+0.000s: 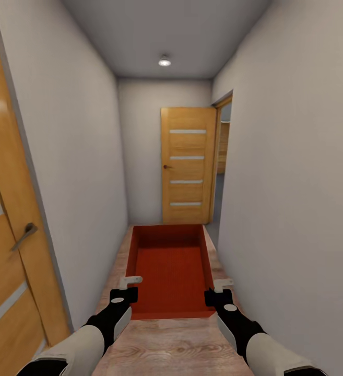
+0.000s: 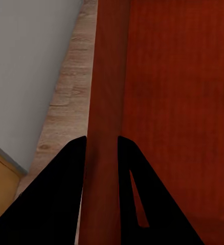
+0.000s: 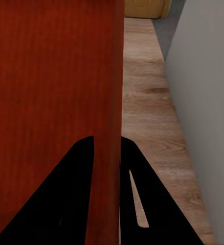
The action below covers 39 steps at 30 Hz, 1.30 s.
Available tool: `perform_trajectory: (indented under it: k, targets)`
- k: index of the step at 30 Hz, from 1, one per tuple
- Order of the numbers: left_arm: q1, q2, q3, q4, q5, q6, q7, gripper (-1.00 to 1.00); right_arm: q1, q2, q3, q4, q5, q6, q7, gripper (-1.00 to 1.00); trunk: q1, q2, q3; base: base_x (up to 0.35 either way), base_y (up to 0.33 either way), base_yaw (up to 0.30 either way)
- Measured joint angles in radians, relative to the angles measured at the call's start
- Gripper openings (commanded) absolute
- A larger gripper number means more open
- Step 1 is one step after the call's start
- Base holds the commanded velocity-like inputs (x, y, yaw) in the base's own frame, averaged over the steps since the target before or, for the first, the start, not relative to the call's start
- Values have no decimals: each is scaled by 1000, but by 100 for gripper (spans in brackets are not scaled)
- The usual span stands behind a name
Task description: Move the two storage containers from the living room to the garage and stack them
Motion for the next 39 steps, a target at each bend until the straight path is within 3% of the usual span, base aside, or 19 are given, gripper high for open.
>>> perform_trajectory:
  k: [26,30,39]
  targets:
    - [0,-1,0,2,2,-3,1,-100,0,-1,2,0,0,0,1,-100,0,0,0,335,0,0]
    - [0,3,-19,-4,16,5,0,-100,0,1,-3,0,1,0,0,-100,0,0,0,335,0,0]
    - [0,3,-22,-5,19,7,0,-100,0,1,-3,0,1,1,-1,-100,0,0,0,335,0,0]
